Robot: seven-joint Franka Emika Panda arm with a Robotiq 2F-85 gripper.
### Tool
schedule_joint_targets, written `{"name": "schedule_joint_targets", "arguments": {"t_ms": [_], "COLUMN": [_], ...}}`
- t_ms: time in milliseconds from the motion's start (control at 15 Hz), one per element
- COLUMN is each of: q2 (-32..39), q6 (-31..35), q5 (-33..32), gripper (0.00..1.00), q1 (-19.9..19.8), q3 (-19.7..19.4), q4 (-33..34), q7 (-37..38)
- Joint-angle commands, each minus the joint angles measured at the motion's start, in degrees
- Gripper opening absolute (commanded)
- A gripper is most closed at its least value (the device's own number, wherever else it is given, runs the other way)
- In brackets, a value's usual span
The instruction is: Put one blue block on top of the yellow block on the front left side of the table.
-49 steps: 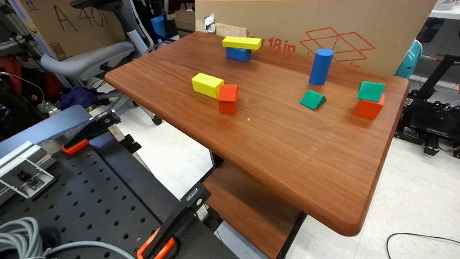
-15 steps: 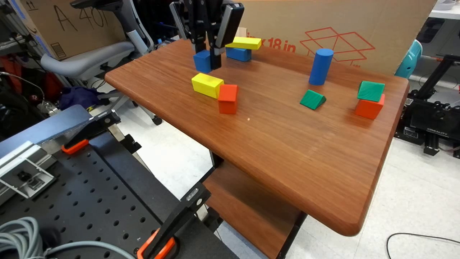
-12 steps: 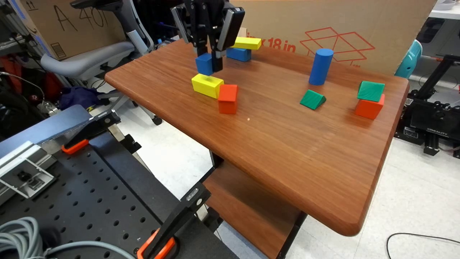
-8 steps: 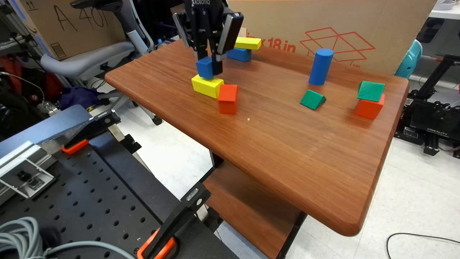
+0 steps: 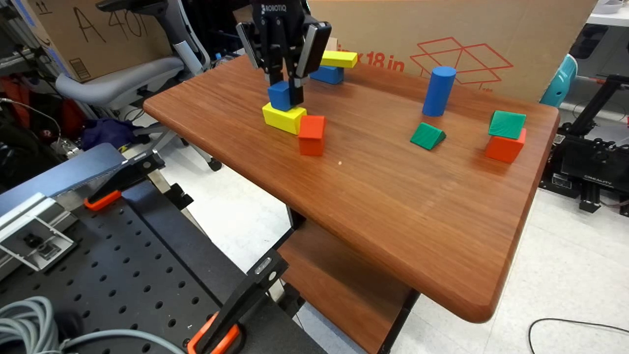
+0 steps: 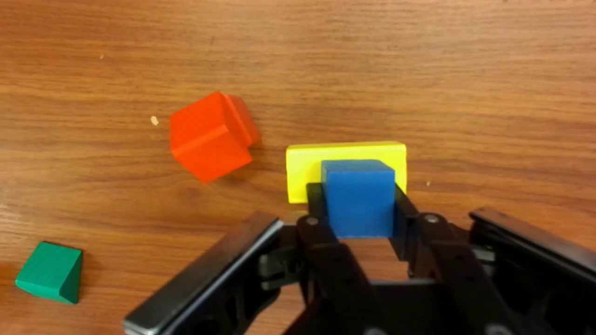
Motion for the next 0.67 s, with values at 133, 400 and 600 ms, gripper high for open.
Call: {"name": "schedule_joint_targets", "arguments": {"t_ms": [133, 400, 600], "q2": [-0.3, -6.0, -13.5], "q6": [-0.1, 1.0, 2.1], "q5": [-0.9, 2.0, 2.4], "gripper": [0.64, 0.94, 1.00], "q1": [0.8, 0.3, 1.0], "q3": [-0.6, 1.2, 2.4], "q4": [-0.6, -4.8, -8.7], "q7": [1.1, 0.1, 0.5]}}
